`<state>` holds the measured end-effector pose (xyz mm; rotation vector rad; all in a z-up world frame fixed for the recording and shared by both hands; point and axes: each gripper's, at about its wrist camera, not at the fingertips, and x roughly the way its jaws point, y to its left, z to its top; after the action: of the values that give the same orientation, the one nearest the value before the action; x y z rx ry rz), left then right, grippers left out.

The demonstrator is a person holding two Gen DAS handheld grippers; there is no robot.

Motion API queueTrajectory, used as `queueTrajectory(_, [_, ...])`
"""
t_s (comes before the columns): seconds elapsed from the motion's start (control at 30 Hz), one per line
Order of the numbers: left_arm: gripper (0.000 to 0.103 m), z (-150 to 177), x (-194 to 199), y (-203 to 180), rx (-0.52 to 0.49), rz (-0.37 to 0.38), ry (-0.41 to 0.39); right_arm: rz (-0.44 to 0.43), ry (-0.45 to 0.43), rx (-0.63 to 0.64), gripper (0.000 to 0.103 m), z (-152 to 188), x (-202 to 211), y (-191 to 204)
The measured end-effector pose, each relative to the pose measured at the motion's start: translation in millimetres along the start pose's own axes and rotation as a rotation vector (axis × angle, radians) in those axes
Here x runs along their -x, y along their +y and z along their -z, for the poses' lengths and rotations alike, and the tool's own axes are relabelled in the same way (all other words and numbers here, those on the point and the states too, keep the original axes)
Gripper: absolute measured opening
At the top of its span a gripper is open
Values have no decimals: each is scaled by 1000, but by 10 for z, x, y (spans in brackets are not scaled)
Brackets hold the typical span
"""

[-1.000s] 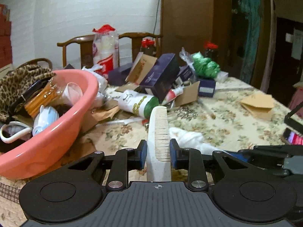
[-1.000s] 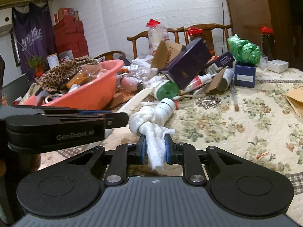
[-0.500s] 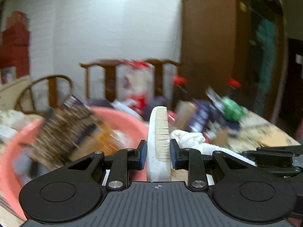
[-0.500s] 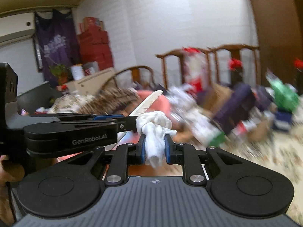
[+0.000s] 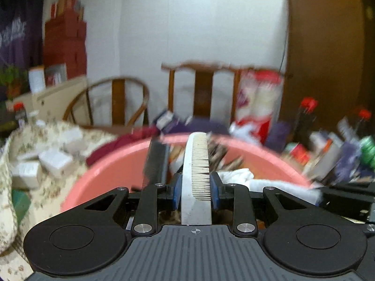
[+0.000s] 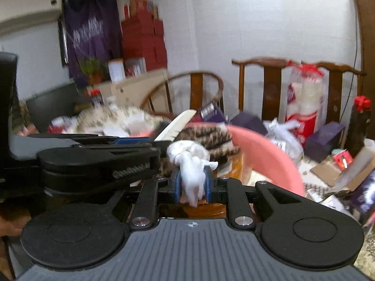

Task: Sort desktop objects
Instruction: 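Carry the comb in the left gripper and the cloth in the right gripper over the pink basin, then open both grippers to drop the comb and cloth into the basin, then move the right gripper to the white plastic bottle and grasp it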

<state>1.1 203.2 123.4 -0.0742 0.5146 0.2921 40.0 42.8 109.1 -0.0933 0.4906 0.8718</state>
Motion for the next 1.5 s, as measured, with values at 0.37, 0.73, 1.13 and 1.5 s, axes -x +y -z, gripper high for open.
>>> queueTrajectory(0.37, [37,16,-426,118,-34,-33,126,40,56,39,24,139,-307,-40])
queueTrajectory(0.73, [84,175,62,-122,-96,-131,-43,-62,-30,-39,47,225,236,-262])
queueTrajectory(1.13, [98,408,657,-545,-152,-118,-193,25,-139,-114,69,689,1041,-644])
queueTrajectory(1.5, [103,641,949,-1224,-219,-7,-246,256,-159,-123,83,1271,1554,-947])
